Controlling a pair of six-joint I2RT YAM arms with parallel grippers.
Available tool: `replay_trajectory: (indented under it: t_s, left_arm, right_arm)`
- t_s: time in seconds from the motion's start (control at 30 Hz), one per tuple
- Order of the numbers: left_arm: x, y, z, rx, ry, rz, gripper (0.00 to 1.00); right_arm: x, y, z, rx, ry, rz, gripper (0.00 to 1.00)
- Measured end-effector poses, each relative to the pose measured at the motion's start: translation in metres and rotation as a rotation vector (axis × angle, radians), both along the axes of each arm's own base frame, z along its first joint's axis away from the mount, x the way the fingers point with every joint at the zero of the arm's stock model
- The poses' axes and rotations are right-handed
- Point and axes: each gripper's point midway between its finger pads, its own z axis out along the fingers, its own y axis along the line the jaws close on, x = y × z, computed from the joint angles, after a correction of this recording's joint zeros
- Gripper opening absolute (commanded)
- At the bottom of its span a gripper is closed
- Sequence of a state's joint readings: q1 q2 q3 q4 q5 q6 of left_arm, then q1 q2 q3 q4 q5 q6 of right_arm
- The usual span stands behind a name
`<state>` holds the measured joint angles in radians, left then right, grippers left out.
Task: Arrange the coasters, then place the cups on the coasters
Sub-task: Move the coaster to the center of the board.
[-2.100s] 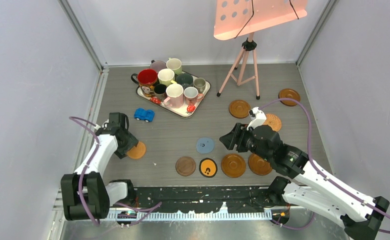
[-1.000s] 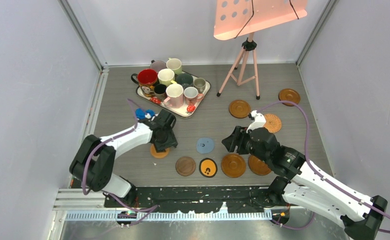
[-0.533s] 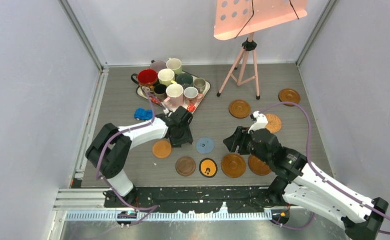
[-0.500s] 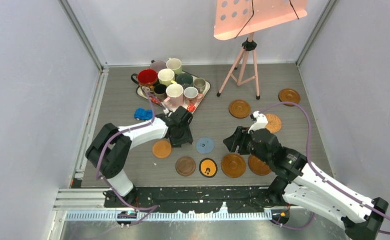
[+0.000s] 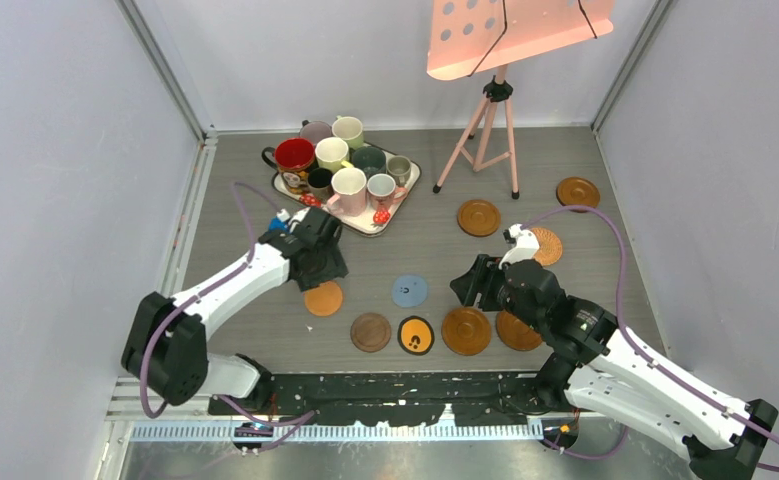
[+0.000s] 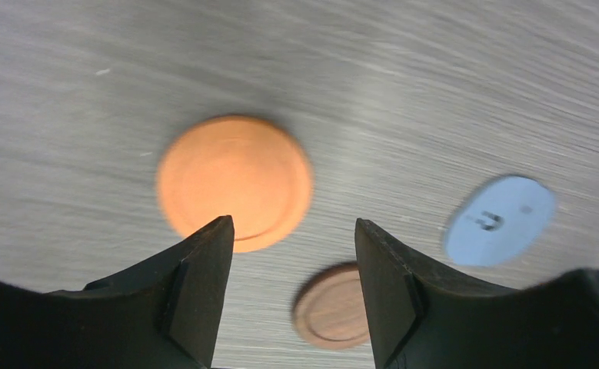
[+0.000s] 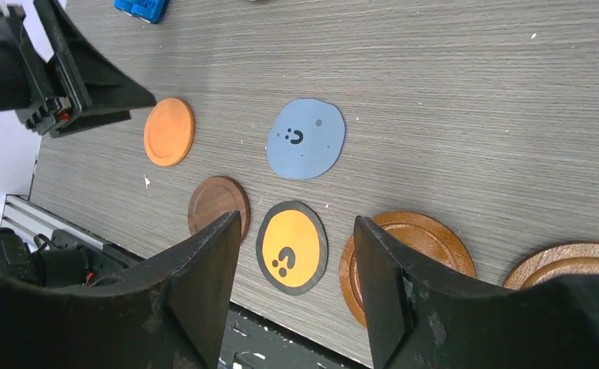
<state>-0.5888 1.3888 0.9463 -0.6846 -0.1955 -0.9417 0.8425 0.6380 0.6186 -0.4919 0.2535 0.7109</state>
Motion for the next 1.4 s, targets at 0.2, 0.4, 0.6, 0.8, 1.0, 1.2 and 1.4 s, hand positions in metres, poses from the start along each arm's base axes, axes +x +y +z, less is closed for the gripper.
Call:
replay_trajectory:
  t_s: [0.2, 0.4, 0.6, 0.8, 1.0, 1.2, 1.4]
  left_arm:
    - [-0.034, 0.050, -0.027, 0.077, 0.092, 0.075, 0.62]
    - [-0.046, 0.061, -0.043, 0.102, 0.155, 0.094, 0.62]
    - [-0.050, 0.066, -0.062, 0.126, 0.224, 0.111, 0.59]
    - [-0.041, 0.052, -0.065, 0.055, 0.202, 0.098, 0.52]
    - [-0.024, 0.030, -0.065, -0.010, 0.213, 0.071, 0.50]
    - [-0.014, 0.005, -0.064, -0.040, 0.207, 0.016, 0.50]
    - [-0.009, -0.021, -0.063, -0.057, 0.208, -0.045, 0.50]
  right_arm:
    - [0.000, 0.000, 0.000, -0.001, 0.001, 0.000, 0.63]
    - [0.000, 0.001, -0.003, -0.010, 0.008, 0.001, 0.63]
    - [0.001, 0.001, -0.006, -0.021, 0.016, 0.000, 0.63]
    - [0.001, 0.000, -0.005, -0.019, 0.014, -0.003, 0.63]
    - [0.002, 0.000, -0.005, -0.021, 0.012, -0.006, 0.63]
    - [0.002, -0.001, -0.005, -0.023, 0.010, -0.011, 0.63]
    - [0.003, -0.002, -0.005, -0.025, 0.008, -0.016, 0.63]
